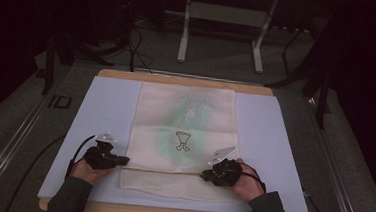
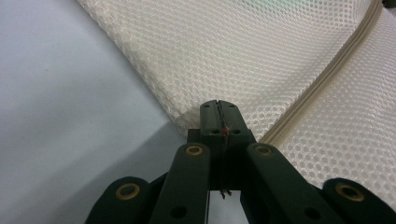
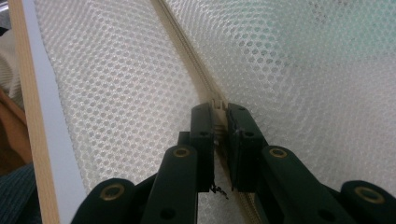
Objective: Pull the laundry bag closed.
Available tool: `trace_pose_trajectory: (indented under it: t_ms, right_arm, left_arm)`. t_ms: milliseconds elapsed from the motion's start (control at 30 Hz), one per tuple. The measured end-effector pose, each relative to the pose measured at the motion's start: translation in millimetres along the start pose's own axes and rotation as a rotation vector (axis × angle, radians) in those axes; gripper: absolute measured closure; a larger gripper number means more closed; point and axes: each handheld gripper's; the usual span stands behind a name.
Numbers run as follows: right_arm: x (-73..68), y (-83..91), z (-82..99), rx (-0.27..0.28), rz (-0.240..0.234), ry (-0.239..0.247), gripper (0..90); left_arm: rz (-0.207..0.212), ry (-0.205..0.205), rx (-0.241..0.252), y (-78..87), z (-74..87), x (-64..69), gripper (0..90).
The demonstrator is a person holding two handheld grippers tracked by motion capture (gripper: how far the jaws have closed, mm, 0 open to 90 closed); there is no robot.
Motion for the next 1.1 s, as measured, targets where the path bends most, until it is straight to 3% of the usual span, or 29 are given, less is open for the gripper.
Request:
trace_pose_trajectory:
  t_ms: [1100]
  right_arm:
    - [14.7,30.1,14.6,0.010,0.045,-0.046,82.2]
  left_arm:
    - [0.001,0.003,0.002,0.0,0.2,-0.3,90.0]
Point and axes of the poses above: each handheld gripper's, and its own axes: y roughly backward along the jaws, z roughly out of its underside, x roughly to its right, and after that the axes turned 14 degrees about x, right-handed
